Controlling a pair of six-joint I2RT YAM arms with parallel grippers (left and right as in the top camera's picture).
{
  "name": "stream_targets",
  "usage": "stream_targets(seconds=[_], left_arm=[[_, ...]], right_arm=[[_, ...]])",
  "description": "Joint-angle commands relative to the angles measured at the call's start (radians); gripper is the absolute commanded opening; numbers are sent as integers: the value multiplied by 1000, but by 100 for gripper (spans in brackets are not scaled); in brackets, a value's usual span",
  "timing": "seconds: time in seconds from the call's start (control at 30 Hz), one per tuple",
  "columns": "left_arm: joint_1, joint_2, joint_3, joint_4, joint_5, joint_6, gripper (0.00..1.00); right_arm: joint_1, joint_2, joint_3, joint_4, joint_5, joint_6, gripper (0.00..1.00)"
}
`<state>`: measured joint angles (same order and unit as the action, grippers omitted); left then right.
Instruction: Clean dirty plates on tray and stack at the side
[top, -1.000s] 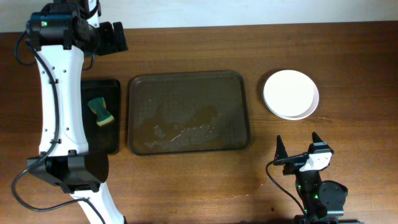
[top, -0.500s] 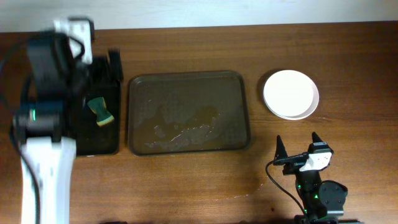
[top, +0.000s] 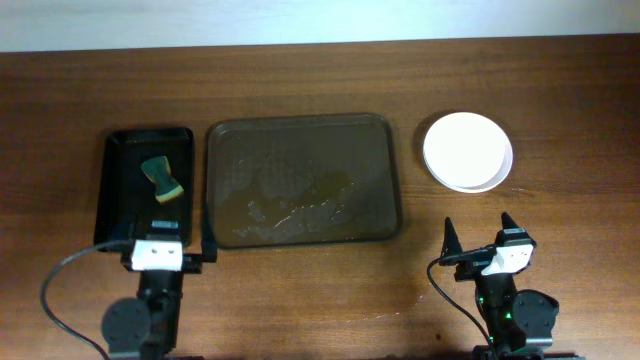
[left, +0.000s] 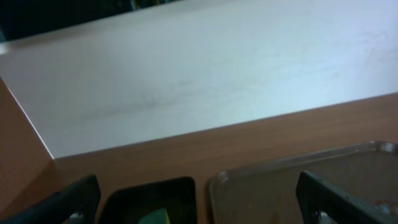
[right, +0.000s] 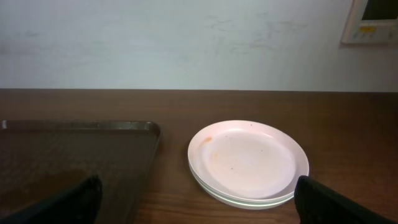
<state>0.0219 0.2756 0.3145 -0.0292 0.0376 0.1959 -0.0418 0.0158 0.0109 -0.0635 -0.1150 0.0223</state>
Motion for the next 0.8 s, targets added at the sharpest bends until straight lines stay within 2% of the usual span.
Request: stream_targets(seconds=[0.0, 0.13, 0.23, 0.33, 0.77], left_arm=[[7, -142, -138, 46, 2, 48, 99], [7, -257, -249, 60, 12, 87, 99], [7, -271, -308, 70, 14, 112, 99], [7, -271, -306, -55, 6, 145, 99], [7, -270, -306, -51, 3, 145, 99]], right_arm=[[-4, -6, -5, -4, -9, 4, 98], [-4, -6, -5, -4, -9, 4, 98], [-4, -6, -5, -4, -9, 4, 98], [-4, -6, -5, -4, -9, 4, 98], [-4, -6, -5, -4, -9, 4, 98]])
